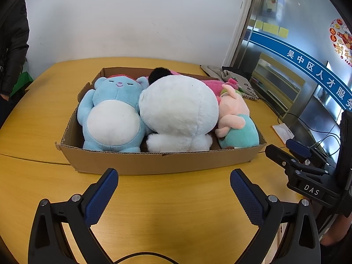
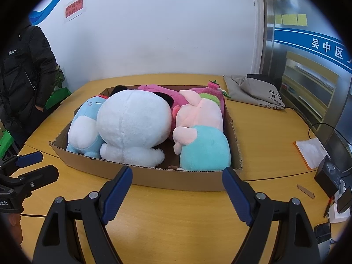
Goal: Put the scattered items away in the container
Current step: 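Open both grippers and withdraw them from the box, then move both tools to the white phone case and close on it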
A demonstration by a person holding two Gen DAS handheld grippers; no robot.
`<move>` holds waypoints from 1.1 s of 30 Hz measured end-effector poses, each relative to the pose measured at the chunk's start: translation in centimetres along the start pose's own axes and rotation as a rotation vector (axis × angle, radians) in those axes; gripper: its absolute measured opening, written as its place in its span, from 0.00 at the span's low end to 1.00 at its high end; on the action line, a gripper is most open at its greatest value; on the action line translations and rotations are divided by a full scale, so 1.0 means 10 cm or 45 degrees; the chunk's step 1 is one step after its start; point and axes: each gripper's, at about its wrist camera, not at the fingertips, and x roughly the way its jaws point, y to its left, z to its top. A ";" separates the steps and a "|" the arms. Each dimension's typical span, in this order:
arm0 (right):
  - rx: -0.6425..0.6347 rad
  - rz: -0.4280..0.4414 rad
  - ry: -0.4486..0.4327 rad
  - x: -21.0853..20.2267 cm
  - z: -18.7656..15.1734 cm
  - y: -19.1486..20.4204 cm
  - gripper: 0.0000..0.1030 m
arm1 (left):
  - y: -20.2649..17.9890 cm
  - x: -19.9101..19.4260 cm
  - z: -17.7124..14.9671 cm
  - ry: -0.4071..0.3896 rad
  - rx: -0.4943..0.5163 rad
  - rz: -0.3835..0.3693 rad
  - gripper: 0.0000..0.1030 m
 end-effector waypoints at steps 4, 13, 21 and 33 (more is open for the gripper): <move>0.007 0.006 0.001 0.00 -0.01 -0.02 0.81 | -0.03 0.04 -0.01 0.018 -0.002 -0.014 1.00; 0.042 0.001 0.048 -0.14 -0.37 -0.40 0.81 | -0.32 0.25 -0.14 0.140 0.038 -0.126 1.00; 0.201 -0.108 0.293 -0.33 -1.20 -1.17 0.81 | -1.13 0.67 -0.59 0.413 0.227 -0.348 0.89; 0.035 -0.023 0.537 -0.24 -1.82 -0.67 0.37 | -1.99 1.21 -1.04 0.679 0.495 -0.331 0.22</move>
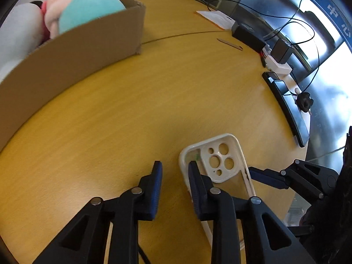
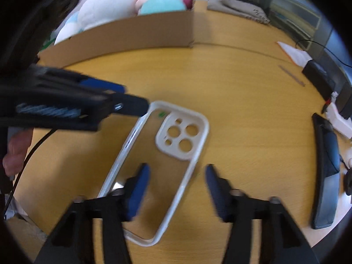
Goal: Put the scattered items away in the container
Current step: 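Move both tools to the white phone case and close on it, then lift the white phone case and lower it onto the plushes in the box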
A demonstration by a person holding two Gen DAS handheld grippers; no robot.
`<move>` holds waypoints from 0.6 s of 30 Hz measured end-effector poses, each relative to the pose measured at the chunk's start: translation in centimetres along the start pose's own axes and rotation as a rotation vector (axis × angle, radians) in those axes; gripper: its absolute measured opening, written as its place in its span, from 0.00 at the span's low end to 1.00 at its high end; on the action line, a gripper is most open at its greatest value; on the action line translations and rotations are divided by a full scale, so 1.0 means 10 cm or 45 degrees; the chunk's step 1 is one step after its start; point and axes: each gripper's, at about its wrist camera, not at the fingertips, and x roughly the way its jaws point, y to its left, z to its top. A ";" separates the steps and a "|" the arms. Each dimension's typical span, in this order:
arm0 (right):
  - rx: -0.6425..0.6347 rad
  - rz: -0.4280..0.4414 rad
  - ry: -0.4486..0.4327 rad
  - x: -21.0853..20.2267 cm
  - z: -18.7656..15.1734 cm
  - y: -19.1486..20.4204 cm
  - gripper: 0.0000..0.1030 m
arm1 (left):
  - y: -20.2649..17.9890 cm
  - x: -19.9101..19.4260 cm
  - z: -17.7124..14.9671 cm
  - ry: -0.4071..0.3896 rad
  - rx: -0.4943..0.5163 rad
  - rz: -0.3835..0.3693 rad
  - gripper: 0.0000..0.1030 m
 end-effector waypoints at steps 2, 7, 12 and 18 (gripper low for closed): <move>-0.004 0.010 -0.010 0.02 0.01 0.03 0.30 | -0.01 0.00 -0.01 0.001 0.009 0.019 0.11; -0.004 0.041 -0.049 0.06 0.11 0.08 0.15 | 0.29 -0.23 -0.07 -0.056 -0.068 0.061 0.10; -0.090 0.129 -0.066 0.11 0.25 0.38 0.09 | 0.63 -0.51 -0.15 -0.124 -0.162 0.104 0.09; -0.236 0.183 -0.166 0.02 0.59 0.83 0.09 | 1.04 -0.84 -0.24 -0.206 -0.274 0.155 0.07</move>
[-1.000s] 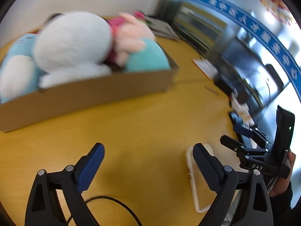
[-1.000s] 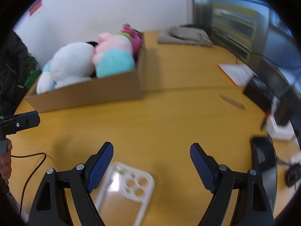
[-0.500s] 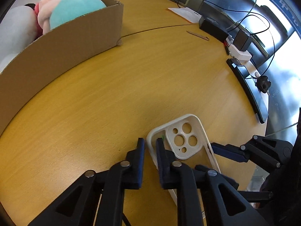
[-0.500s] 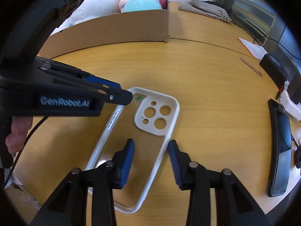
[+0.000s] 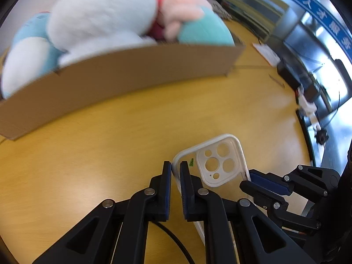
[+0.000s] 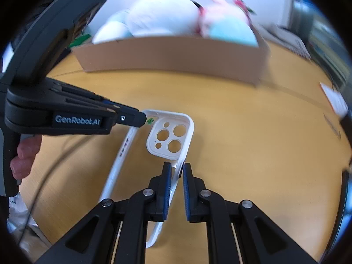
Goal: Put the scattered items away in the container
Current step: 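Lift the white phone case and lower it onto the plushes in the box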
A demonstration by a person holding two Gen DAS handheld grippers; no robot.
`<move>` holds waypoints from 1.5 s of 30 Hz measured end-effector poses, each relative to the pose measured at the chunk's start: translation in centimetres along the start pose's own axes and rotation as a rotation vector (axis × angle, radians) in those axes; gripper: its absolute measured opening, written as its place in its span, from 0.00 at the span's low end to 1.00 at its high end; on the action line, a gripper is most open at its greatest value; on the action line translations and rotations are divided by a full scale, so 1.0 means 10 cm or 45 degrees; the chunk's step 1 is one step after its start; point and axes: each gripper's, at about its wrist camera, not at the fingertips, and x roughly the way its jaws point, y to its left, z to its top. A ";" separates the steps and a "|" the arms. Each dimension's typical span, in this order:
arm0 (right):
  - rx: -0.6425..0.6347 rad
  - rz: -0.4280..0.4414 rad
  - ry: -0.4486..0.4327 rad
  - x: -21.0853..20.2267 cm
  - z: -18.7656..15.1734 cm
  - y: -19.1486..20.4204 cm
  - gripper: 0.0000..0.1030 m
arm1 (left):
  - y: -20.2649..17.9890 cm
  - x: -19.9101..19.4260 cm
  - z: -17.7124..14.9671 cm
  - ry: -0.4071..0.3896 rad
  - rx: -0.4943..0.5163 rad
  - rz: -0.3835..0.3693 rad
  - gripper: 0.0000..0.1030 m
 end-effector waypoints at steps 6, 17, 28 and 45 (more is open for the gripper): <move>-0.070 0.003 -0.191 -0.17 0.81 0.06 0.07 | 0.33 -0.54 0.55 -0.188 0.007 0.073 0.06; -0.019 0.002 -0.461 -0.11 2.71 -0.24 0.07 | 0.96 -0.85 2.24 -0.384 0.089 0.195 0.06; 0.164 0.002 -0.190 1.09 3.45 -0.92 0.07 | 1.38 0.17 2.79 -0.169 0.019 0.236 0.07; 0.066 -0.130 -0.401 -0.01 2.57 -0.50 0.79 | 1.31 -1.00 1.52 -0.455 -0.132 0.260 0.98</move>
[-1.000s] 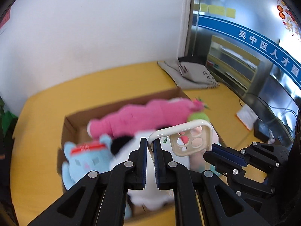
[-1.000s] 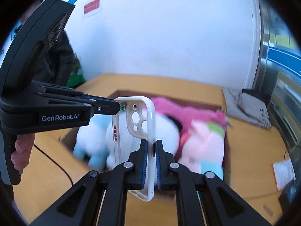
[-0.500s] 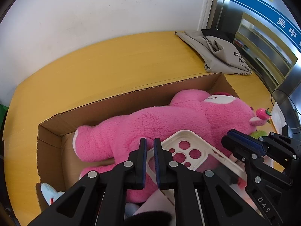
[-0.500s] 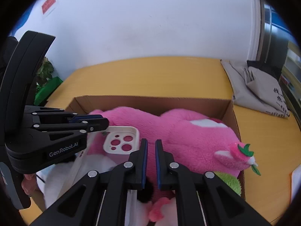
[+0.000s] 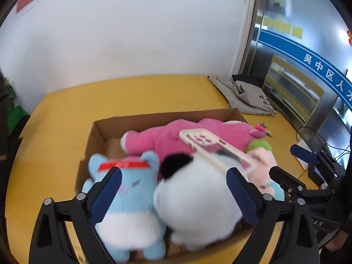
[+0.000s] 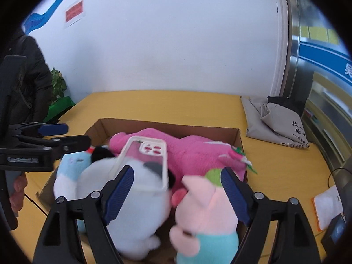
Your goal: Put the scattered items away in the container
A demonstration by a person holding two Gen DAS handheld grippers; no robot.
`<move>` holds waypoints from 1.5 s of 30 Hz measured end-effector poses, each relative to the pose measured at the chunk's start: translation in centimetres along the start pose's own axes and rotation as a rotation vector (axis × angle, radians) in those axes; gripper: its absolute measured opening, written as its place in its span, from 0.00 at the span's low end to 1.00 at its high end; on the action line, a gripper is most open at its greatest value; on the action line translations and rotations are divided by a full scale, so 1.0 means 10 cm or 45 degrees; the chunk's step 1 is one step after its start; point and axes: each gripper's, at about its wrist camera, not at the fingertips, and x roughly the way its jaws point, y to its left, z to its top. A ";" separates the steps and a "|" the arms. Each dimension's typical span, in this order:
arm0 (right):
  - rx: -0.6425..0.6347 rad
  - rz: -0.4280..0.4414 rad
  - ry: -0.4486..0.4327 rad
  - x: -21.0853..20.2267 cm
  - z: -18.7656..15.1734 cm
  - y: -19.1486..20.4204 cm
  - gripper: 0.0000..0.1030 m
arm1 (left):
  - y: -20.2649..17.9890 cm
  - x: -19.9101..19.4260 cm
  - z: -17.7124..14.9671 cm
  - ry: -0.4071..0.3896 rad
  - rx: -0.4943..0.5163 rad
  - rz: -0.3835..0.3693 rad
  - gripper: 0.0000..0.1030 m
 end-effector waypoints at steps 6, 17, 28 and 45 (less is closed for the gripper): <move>0.061 -0.007 -0.012 -0.35 -0.43 0.19 0.79 | -0.05 -0.52 -0.68 -0.042 -0.024 0.064 1.00; 0.084 -0.068 0.015 -0.64 -0.82 0.35 0.79 | -0.12 -0.54 -1.17 0.023 -0.071 0.049 1.00; 0.046 -0.117 0.048 -0.55 -0.91 0.42 0.79 | -0.12 -0.51 -1.20 0.029 -0.084 0.042 1.00; 0.042 -0.137 0.045 -0.59 -0.94 0.43 0.79 | -0.20 -0.45 -1.25 0.043 -0.067 0.046 1.00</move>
